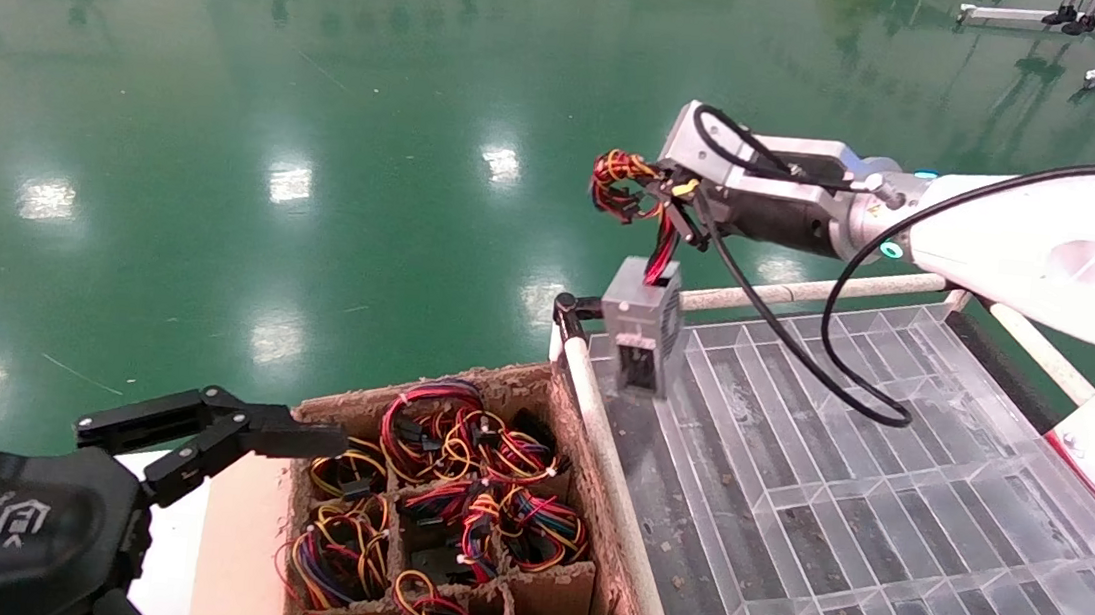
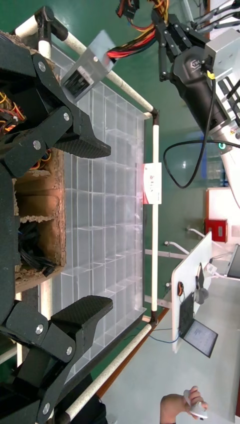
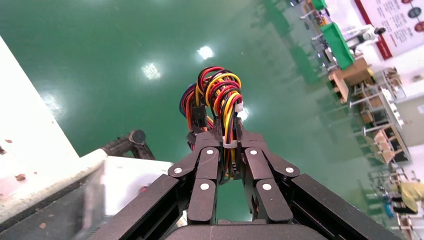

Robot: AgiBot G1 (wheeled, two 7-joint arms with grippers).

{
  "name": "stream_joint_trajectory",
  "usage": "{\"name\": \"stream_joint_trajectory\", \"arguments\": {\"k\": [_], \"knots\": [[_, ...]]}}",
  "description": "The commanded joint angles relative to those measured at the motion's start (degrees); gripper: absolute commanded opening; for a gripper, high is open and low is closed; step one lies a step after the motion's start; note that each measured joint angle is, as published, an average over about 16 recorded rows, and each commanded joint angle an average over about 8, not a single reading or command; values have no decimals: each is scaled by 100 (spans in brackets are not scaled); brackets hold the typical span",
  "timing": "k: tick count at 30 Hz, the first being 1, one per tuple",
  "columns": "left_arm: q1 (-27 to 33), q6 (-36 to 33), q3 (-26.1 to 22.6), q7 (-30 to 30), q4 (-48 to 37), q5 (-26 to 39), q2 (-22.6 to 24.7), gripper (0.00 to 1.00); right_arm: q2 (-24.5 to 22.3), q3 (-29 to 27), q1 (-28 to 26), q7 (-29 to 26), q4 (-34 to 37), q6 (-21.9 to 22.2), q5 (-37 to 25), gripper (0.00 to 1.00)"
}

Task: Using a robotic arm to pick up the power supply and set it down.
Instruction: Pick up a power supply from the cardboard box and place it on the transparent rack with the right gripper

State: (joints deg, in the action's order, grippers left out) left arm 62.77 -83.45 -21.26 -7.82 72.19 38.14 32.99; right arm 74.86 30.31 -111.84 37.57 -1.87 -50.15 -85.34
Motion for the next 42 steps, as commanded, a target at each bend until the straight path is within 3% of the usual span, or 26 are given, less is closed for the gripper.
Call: {"name": "stream_joint_trajectory", "arguments": {"k": [1, 14, 36, 37, 42], "knots": [[0, 0, 0, 0, 0, 0, 0, 100, 25, 11, 2, 40, 21, -24, -16, 0], [0, 0, -1, 0, 0, 0, 0, 100, 220, 6, 123, -20, 5, 49, 13, 0], [0, 1, -1, 1, 0, -1, -1, 100, 56, -64, 430, -326, 198, 499, 129, 0], [0, 1, -1, 1, 0, -1, -1, 100, 59, -66, 452, -325, 199, 524, 132, 6], [0, 1, -1, 1, -1, -1, -1, 100, 67, -74, 528, -323, 202, 613, 145, 68]]}}
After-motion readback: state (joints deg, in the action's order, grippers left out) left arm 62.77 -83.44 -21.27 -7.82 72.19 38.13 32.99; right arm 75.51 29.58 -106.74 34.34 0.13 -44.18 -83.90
